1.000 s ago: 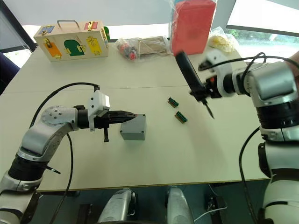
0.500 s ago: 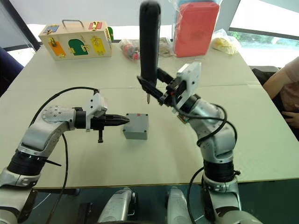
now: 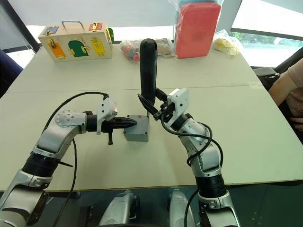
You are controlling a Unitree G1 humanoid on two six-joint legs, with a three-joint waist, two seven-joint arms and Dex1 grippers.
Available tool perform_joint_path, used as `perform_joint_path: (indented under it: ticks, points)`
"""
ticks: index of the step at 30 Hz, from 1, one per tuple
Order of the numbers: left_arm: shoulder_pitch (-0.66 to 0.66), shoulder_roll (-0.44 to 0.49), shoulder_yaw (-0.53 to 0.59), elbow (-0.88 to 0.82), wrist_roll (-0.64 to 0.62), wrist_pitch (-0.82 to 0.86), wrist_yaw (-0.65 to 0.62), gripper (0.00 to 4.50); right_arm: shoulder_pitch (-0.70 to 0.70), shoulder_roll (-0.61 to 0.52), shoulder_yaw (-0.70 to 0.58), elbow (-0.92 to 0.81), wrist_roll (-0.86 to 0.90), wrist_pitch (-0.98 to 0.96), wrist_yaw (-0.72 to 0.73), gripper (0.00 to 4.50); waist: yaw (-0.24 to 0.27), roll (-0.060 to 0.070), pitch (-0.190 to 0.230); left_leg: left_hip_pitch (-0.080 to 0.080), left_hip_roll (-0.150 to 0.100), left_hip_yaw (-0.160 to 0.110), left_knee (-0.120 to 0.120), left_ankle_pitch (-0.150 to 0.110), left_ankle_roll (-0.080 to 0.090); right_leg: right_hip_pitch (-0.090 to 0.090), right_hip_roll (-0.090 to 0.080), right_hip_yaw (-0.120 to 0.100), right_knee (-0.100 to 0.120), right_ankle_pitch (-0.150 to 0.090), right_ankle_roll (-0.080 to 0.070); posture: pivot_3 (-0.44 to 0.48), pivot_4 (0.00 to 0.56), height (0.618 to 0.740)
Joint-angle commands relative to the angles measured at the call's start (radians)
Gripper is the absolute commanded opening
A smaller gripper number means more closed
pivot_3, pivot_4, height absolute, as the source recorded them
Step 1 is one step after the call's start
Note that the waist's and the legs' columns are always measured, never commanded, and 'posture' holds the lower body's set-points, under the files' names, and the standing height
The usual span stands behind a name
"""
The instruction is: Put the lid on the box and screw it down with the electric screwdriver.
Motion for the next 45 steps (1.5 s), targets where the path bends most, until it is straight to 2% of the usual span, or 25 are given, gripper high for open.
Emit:
perform_joint_path:
  ticks: [1,29,45]
  points:
    - [0.002,0.002,-0.009,-0.008,0.013,0.003,-0.003,0.0,-0.015,0.016,0.008,-0.008,-0.004,-0.058,-0.004,1.81,0.0,0.0,0.0,0.0,0.0,0.0,0.0,0.0,0.0,0.0,0.0,0.0,0.0,0.0,0.0,0.0,0.15,0.73]
    - [0.03,0.003,-0.016,-0.027,0.022,0.004,-0.007,0.0,-0.05,0.01,0.046,0.051,-0.012,-0.087,0.021,1.81,-0.001,0.0,0.0,0.007,0.001,0.0,-0.001,0.0,0.0,0.005,0.0,0.001,0.0,0.0,0.0,0.0,0.15,0.73]
    - [0.035,0.003,-0.013,-0.039,0.023,0.012,0.001,0.0,-0.014,-0.001,0.064,0.031,0.016,0.037,0.027,1.81,-0.001,0.0,-0.001,0.008,0.001,-0.001,-0.002,0.0,0.0,0.006,0.0,0.001,0.0,0.0,0.0,0.0,0.15,0.73]
